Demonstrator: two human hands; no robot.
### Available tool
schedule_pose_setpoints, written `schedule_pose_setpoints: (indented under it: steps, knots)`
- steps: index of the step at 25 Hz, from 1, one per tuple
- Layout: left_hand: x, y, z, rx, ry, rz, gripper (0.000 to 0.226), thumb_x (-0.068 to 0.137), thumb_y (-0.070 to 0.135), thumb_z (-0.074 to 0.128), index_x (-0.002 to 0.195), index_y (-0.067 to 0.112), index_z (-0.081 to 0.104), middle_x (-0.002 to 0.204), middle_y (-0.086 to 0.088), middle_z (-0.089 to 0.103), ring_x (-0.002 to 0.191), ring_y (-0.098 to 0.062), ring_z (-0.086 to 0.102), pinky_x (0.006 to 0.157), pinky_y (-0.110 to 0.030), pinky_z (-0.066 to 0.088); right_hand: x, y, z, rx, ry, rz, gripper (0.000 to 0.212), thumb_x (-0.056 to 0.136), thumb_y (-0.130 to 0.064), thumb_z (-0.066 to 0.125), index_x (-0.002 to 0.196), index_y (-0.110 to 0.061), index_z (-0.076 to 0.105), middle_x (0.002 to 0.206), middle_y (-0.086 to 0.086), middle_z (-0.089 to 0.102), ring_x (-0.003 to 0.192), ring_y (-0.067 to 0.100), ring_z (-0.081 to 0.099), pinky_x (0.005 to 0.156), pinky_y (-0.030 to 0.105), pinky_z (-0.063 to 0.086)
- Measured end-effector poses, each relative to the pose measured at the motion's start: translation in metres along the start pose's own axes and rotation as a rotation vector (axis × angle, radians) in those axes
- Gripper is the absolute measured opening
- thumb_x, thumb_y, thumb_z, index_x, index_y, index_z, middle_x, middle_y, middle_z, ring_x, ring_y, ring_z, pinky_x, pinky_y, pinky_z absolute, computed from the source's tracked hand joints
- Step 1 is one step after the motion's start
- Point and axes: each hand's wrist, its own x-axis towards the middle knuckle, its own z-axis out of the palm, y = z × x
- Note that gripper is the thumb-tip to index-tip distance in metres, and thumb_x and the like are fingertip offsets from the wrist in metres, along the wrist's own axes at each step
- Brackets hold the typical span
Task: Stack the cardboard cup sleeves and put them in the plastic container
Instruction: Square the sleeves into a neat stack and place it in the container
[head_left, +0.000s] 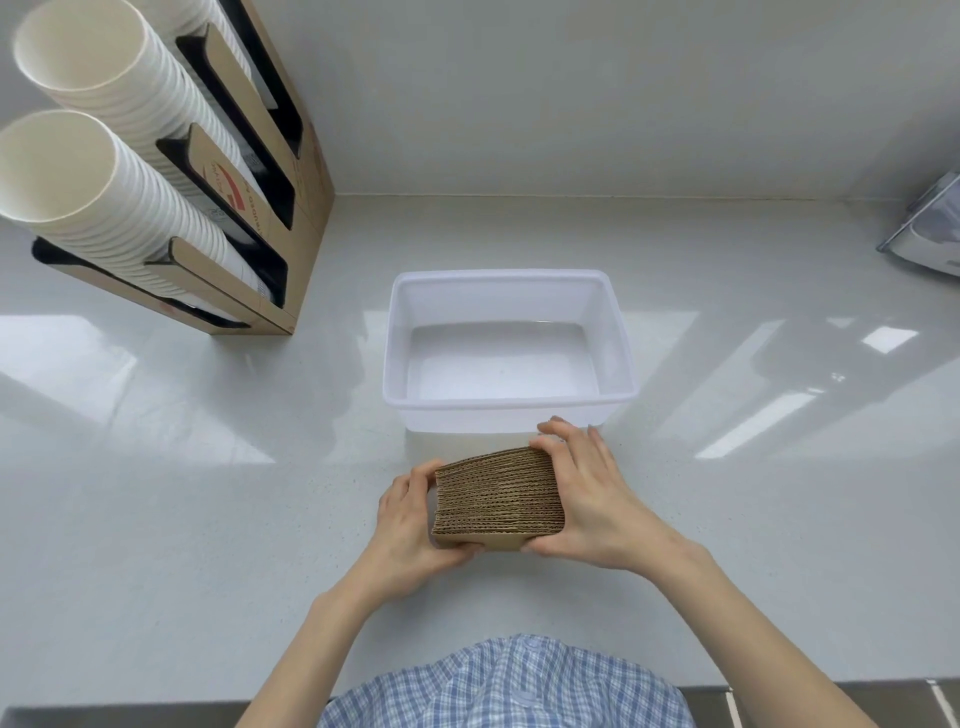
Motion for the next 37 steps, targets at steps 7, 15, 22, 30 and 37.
schedule_pose_setpoints:
  steps: [7,15,22,30,37]
  knots:
    - [0.001,0.000,-0.001,0.053,-0.025,0.005,0.097,0.045,0.059,0.054,0.128,0.015,0.029,0.120,-0.002,0.045,0.117,-0.018,0.037,0.106,-0.035,0.024,0.015,-0.015,-0.001,-0.224,-0.076,-0.081,0.080,0.069,-0.045,0.063,0.133,-0.010,0.029,0.128,0.009,0.041,0.126,0.023,0.034,0.116,0.042,-0.005]
    - [-0.001,0.009,-0.009,-0.079,-0.052,0.046,0.079,0.048,0.048,0.062,0.119,0.024,0.038,0.103,0.031,0.047,0.102,0.017,0.044,0.110,-0.036,0.028,0.014,-0.020,0.004,-0.082,-0.065,-0.032,0.077,0.062,-0.053,0.057,0.127,-0.017,0.036,0.119,0.002,0.048,0.112,0.020,0.045,0.096,0.030,0.030]
    - [-0.004,0.028,-0.039,-0.336,-0.068,0.057,0.072,0.051,0.046,0.069,0.113,0.053,0.036,0.118,0.030,0.050,0.107,0.021,0.045,0.088,0.002,0.033,0.007,-0.026,-0.019,0.400,-0.048,0.159,0.063,0.065,-0.037,0.072,0.119,-0.025,0.040,0.111,-0.006,0.053,0.100,0.012,0.052,0.081,0.025,0.043]
    - [0.006,0.056,-0.082,-0.509,0.020,0.125,0.042,0.060,0.049,0.060,0.102,0.046,0.054,0.098,0.033,0.065,0.096,0.006,0.060,0.082,-0.010,0.047,0.015,-0.040,-0.055,0.927,-0.103,0.294,0.058,0.058,-0.042,0.069,0.110,-0.027,0.048,0.101,-0.012,0.061,0.085,0.002,0.062,0.065,0.017,0.047]
    - [0.048,0.065,-0.114,-0.514,0.223,0.103,0.020,0.083,0.036,0.050,0.100,0.032,0.059,0.105,0.015,0.065,0.101,-0.008,0.062,0.096,-0.028,0.047,0.058,-0.040,-0.086,1.218,-0.050,0.294,0.061,0.065,-0.044,0.064,0.115,-0.010,0.055,0.096,-0.002,0.066,0.084,0.011,0.064,0.072,0.024,0.049]
